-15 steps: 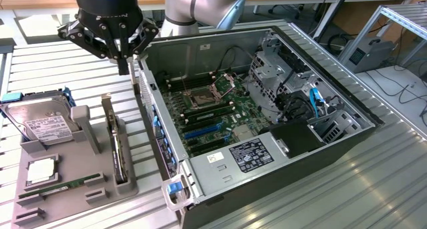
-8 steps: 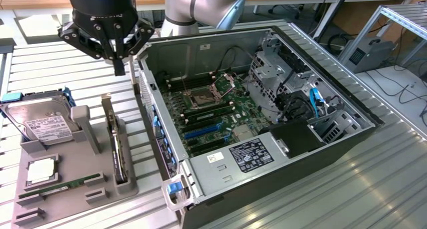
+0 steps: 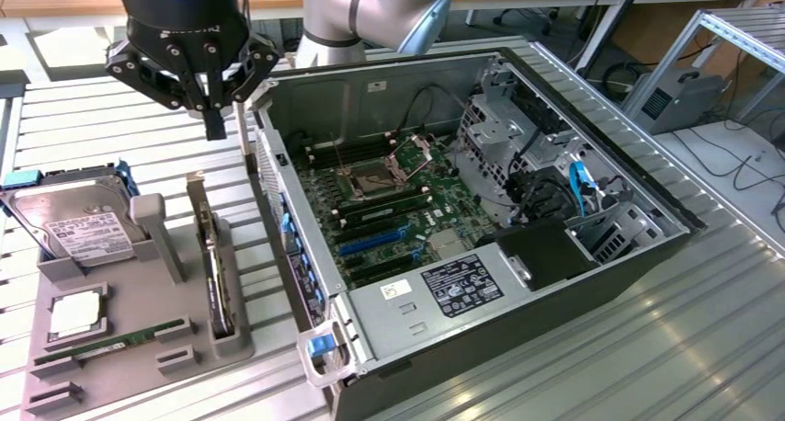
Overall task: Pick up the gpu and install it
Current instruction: 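Reach for the gpu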
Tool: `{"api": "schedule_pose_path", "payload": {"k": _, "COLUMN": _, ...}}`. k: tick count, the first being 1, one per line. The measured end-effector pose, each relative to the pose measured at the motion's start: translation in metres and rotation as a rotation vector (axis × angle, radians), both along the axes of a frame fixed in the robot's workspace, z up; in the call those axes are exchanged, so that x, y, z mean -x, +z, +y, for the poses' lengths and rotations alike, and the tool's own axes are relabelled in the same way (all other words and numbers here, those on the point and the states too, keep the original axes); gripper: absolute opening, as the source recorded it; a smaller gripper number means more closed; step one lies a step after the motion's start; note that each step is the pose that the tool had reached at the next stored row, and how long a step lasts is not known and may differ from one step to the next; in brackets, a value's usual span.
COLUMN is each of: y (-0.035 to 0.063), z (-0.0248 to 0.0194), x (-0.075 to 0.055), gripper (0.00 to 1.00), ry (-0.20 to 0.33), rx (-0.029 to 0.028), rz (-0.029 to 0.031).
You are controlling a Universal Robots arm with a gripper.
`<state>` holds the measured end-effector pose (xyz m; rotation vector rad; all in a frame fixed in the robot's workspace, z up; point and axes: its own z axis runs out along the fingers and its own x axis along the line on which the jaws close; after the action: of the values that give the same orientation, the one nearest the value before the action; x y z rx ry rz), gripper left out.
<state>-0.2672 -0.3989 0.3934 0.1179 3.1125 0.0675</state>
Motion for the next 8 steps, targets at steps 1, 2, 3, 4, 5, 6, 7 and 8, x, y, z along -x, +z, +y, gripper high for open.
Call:
{"api": "schedule_pose_path", "payload": {"k": 1, "y": 0.0000, "z": 0.0000, "x": 0.0003, "gripper": 0.11, "ry": 0.000, "rx": -0.0001, "rz": 0.0000}}
{"api": "schedule_pose_path", "payload": {"k": 2, "y": -0.0001, "z": 0.0000, "x": 0.0005, "gripper": 0.11, "ry": 0.000, "rx": -0.0001, "rz": -0.0001}}
{"api": "schedule_pose_path", "payload": {"k": 3, "y": -0.0001, "z": 0.0000, "x": 0.0007, "gripper": 0.11, "ry": 0.000, "rx": -0.0001, "rz": -0.0001}}
{"api": "schedule_pose_path", "payload": {"k": 4, "y": -0.0001, "z": 0.0000, "x": 0.0009, "gripper": 0.11, "ry": 0.000, "rx": -0.0001, "rz": -0.0001}}
{"api": "schedule_pose_path", "payload": {"k": 5, "y": 0.0000, "z": 0.0000, "x": 0.0012, "gripper": 0.11, "ry": 0.000, "rx": -0.0001, "rz": 0.0000}}
{"api": "schedule_pose_path", "payload": {"k": 6, "y": -0.0001, "z": 0.0000, "x": 0.0014, "gripper": 0.11, "ry": 0.000, "rx": -0.0001, "rz": -0.0001}}
{"api": "schedule_pose_path", "payload": {"k": 7, "y": 0.0000, "z": 0.0000, "x": 0.0016, "gripper": 0.11, "ry": 0.000, "rx": -0.0001, "rz": 0.0000}}
{"api": "schedule_pose_path", "payload": {"k": 8, "y": -0.0001, "z": 0.0000, "x": 0.0018, "gripper": 0.11, "ry": 0.000, "rx": -0.0001, "rz": -0.0001}}
